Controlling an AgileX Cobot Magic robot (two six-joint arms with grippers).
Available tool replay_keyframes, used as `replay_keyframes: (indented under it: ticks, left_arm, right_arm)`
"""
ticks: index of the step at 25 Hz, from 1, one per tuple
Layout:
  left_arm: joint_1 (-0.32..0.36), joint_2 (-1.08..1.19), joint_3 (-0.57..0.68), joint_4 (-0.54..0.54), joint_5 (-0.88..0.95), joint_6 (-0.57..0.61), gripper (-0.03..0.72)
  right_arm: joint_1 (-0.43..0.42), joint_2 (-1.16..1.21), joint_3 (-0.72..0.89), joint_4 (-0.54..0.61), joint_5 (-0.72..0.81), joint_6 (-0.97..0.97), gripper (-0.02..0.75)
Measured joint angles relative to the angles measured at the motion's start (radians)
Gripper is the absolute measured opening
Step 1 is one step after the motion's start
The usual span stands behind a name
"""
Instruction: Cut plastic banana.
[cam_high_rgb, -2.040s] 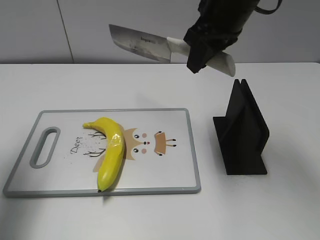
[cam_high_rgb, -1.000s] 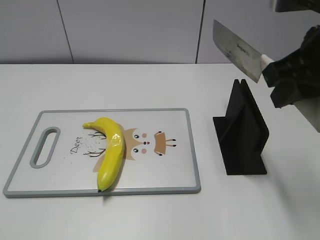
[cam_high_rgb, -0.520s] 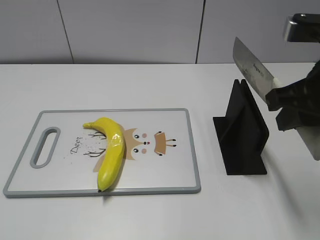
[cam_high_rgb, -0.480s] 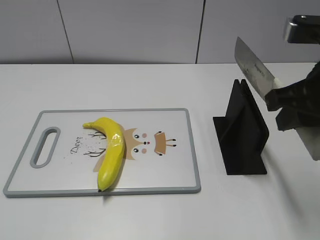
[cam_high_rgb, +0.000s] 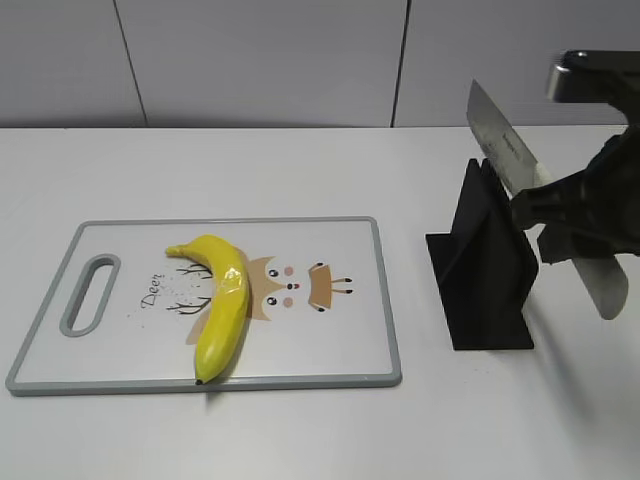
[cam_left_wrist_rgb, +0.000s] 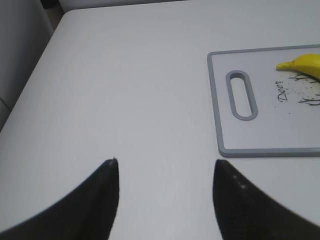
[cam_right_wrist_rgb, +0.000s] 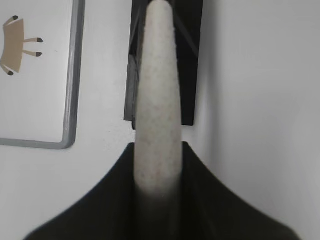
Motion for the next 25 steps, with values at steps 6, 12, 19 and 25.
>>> replay_keyframes:
  ticks: [6, 12, 19, 25]
  left_arm:
    - [0.000, 0.000, 0.003, 0.011, -0.011, -0.019, 0.519]
    - [0.000, 0.000, 0.003, 0.012, -0.014, -0.020, 0.504]
    - [0.000, 0.000, 0.003, 0.012, -0.014, -0.020, 0.503]
    - [0.000, 0.000, 0.003, 0.012, -0.014, -0.020, 0.503]
  right_arm:
    - [0.000, 0.059, 0.004, -0.004, -0.015, 0.004, 0.160]
    - [0.000, 0.109, 0.004, 0.017, -0.022, 0.007, 0.160]
    - [0.000, 0.115, 0.004, 0.100, 0.000, 0.014, 0.160]
    - [0.000, 0.115, 0.004, 0.105, 0.000, 0.007, 0.388]
